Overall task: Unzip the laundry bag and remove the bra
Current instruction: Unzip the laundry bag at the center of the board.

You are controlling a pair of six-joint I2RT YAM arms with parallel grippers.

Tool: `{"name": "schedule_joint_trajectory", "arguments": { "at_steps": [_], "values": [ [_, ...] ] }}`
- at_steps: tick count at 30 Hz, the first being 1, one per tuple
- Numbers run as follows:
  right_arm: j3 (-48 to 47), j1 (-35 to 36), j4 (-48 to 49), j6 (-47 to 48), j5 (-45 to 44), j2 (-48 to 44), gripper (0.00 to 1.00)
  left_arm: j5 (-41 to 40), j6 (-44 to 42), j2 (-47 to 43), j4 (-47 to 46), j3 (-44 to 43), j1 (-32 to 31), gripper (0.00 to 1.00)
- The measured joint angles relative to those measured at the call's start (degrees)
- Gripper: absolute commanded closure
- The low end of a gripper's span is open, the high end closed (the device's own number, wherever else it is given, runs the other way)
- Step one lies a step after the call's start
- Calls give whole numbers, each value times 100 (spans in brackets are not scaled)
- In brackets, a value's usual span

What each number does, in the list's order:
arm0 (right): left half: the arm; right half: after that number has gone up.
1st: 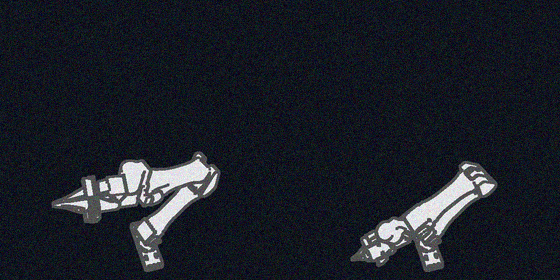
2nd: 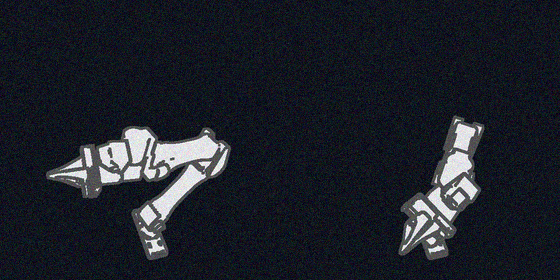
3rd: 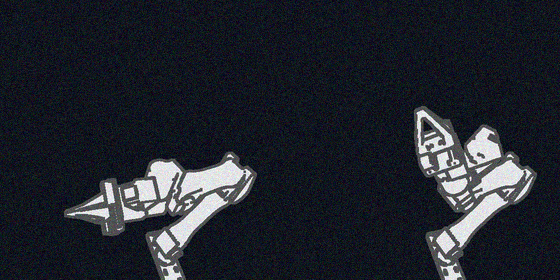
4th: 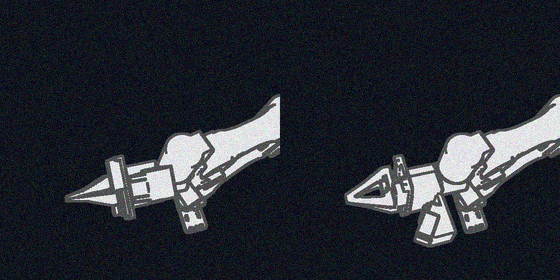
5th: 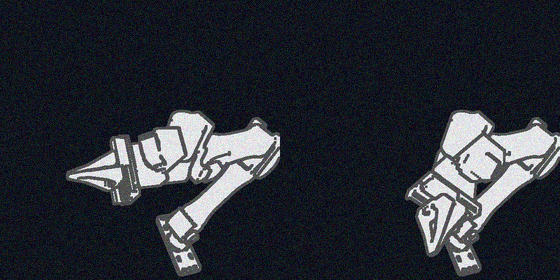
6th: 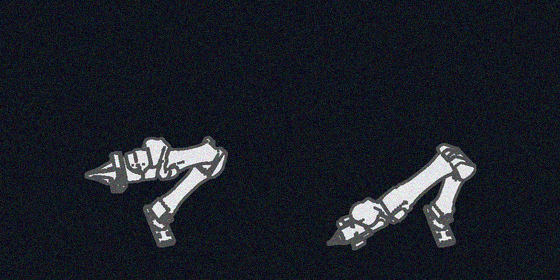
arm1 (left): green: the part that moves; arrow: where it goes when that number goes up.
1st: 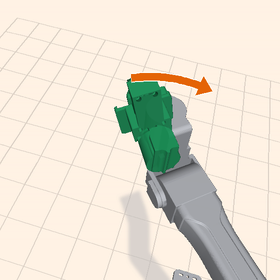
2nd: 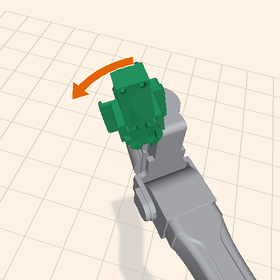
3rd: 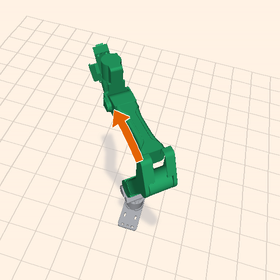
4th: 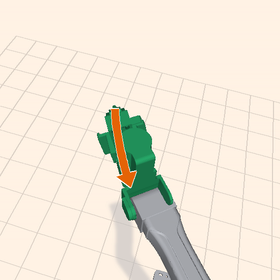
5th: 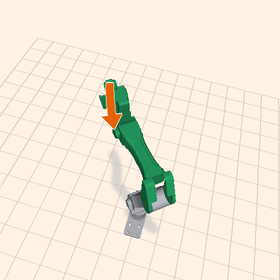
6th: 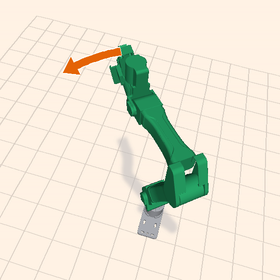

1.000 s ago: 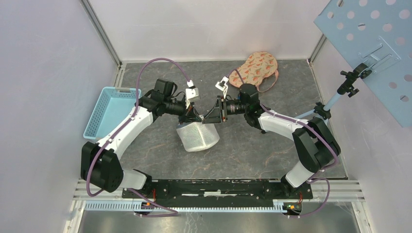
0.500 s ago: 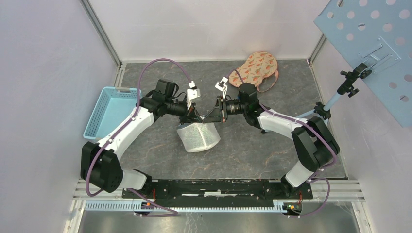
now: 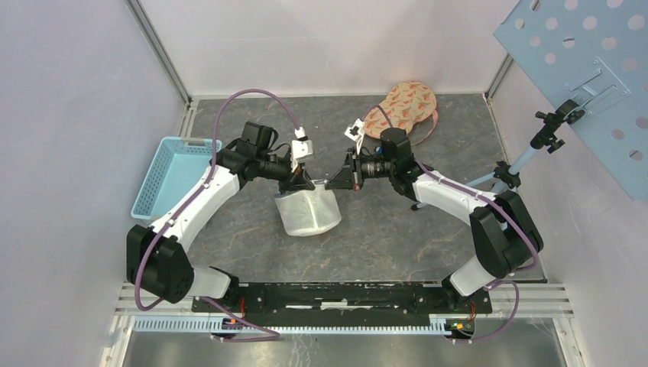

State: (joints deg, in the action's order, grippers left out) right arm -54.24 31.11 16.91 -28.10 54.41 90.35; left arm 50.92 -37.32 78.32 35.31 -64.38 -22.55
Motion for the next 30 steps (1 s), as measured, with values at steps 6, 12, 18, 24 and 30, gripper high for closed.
{"name": "schedule_joint_trajectory", "arguments": {
  "at_steps": [6, 12, 18, 24, 30],
  "values": [
    [-4, -157, -214, 234, -114, -105, 100, -42, -608, 0, 170, -190, 24, 72],
    [-7, -111, -238, 264, -90, -105, 100, -190, -925, -2, 236, -201, 31, 52],
    [70, 249, -140, 273, -42, -105, 100, -411, -942, -284, 452, -125, 31, 35],
    [87, 682, -92, 275, -26, -28, 100, -487, -638, -1071, 507, 398, 26, 35],
    [87, 879, -74, 275, -48, 61, 100, -562, 59, -1314, 291, 984, -79, 39]
  ]
}}
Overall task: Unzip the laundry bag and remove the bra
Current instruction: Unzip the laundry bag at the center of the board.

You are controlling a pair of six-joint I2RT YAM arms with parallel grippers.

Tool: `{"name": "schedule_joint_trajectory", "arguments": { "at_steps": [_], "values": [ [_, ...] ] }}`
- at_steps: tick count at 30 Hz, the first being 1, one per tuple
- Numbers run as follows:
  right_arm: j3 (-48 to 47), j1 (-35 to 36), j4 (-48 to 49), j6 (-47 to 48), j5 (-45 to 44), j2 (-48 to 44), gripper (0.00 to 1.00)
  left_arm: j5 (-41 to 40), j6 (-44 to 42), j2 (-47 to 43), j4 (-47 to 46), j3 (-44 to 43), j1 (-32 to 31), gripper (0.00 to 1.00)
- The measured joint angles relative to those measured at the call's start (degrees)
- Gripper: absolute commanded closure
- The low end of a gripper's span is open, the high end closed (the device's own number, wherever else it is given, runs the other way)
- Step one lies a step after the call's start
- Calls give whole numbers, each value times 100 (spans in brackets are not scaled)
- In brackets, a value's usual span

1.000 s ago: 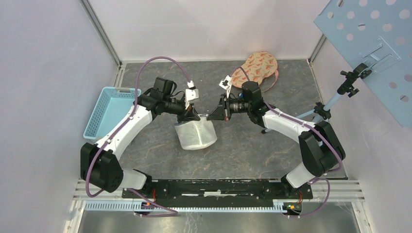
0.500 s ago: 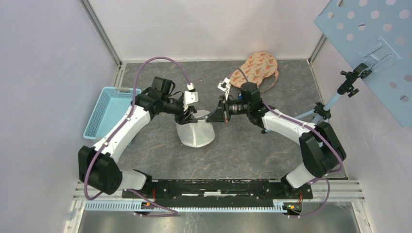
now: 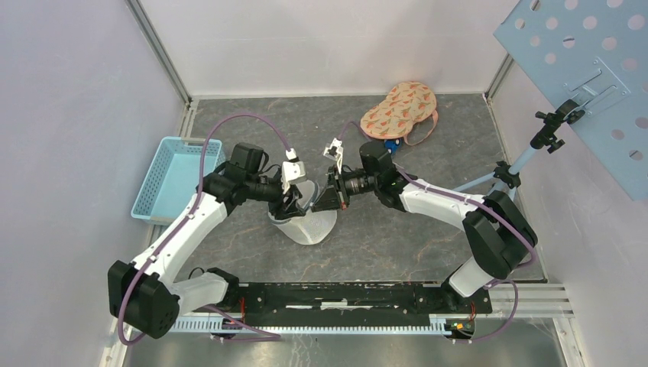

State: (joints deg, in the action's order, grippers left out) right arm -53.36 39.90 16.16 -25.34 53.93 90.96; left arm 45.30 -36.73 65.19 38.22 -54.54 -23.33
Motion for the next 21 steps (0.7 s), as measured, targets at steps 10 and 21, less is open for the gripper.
{"name": "schedule_joint_trajectory", "arguments": {
  "at_steps": [10, 21],
  "values": [
    [35, 15, -116, 190, -24, -2, 100, -140, 538, 0, -258, 295, -162, 94],
    [280, -492, -691, 979, -70, -96, 100, -627, -260, 94, -363, 330, -225, 98]
  ]
}}
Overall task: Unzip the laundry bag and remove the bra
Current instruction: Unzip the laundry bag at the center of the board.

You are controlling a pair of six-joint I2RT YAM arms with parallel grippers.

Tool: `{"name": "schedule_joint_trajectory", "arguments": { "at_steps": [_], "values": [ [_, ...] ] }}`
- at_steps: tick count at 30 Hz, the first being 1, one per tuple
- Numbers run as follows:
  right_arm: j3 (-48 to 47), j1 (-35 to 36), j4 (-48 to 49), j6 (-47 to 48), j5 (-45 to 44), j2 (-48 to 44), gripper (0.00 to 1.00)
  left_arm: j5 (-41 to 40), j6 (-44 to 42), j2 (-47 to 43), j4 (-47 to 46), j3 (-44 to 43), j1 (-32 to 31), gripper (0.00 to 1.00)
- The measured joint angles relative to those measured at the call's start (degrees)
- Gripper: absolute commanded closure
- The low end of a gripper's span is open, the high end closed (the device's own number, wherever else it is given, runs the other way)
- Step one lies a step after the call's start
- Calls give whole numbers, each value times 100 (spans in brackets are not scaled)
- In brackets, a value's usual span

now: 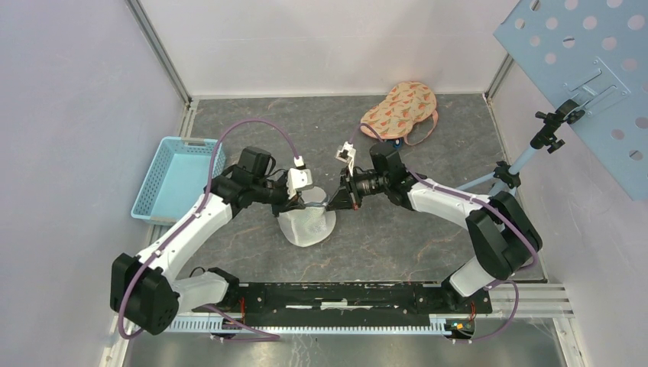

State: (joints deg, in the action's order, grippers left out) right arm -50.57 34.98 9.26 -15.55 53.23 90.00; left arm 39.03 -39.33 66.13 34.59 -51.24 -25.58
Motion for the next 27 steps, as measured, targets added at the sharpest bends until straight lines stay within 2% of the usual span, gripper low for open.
{"name": "schedule_joint_trajectory", "arguments": {
  "at_steps": [8, 12, 17, 20, 24, 27],
  "values": [
    [87, -94, -76, 258, -302, -114, 100, -254, -258, 820, -763, -155, -50, 98],
    [-120, -243, -162, 328, -426, -114, 100, -404, -382, 1381, -894, -833, -92, 98],
    [-470, -345, -142, 391, -463, -160, 100, -439, -940, 1462, -638, -1410, -79, 96],
    [-341, -313, -24, 356, -435, -210, 100, -424, -1438, 1368, -243, -1331, -70, 87],
    [87, -87, 101, 254, -396, -219, 100, -299, -1799, 1209, 302, -933, -46, 58],
    [212, 140, 94, 181, -313, -216, 100, -264, -1792, 1034, 623, -717, 22, 44]
  ]
}}
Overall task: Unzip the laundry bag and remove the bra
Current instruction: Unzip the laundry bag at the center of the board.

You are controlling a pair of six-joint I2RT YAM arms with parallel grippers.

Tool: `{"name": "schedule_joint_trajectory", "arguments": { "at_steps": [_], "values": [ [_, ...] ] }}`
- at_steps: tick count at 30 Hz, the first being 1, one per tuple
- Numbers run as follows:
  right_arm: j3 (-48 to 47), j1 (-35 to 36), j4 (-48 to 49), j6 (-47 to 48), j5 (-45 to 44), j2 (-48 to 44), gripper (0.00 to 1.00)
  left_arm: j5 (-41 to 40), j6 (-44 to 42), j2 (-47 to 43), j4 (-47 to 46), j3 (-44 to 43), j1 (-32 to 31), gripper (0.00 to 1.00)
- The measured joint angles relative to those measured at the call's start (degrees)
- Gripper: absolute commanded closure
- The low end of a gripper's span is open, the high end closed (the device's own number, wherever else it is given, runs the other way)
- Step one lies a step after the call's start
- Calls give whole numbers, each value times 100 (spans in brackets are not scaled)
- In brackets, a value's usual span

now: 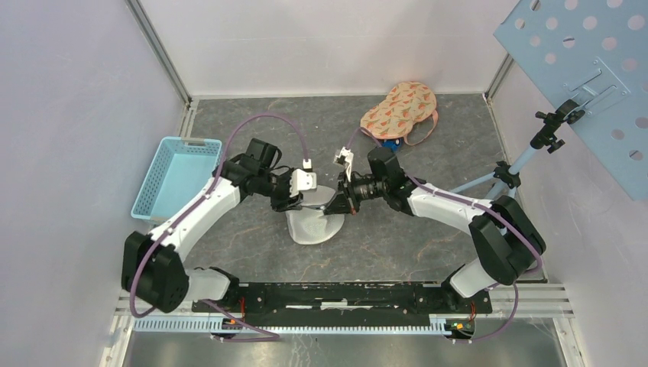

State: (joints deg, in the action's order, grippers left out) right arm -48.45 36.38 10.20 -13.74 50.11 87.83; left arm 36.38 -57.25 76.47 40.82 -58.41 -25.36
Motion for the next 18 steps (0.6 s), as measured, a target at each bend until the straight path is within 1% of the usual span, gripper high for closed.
{"name": "schedule_joint_trajectory", "arguments": {
  "at_steps": [3, 9, 14, 17, 18],
  "values": [
    [0, 177, 79, -76, 90, 0, 100, 131, 260, -398, 175, 94, 52, 39],
    [81, 313, 299, -251, 96, 0, 100, 286, 1130, -1250, 188, 162, -87, 37],
    [90, 407, 396, -341, 92, 0, 100, 251, 1655, -1294, 57, 214, -334, 34],
    [90, 428, 435, -372, 92, 2, 100, 234, 1808, -1130, 28, 214, -450, 39],
    [90, 431, 435, -385, 92, 2, 100, 219, 1851, -1045, 9, 214, -496, 44]
  ]
}}
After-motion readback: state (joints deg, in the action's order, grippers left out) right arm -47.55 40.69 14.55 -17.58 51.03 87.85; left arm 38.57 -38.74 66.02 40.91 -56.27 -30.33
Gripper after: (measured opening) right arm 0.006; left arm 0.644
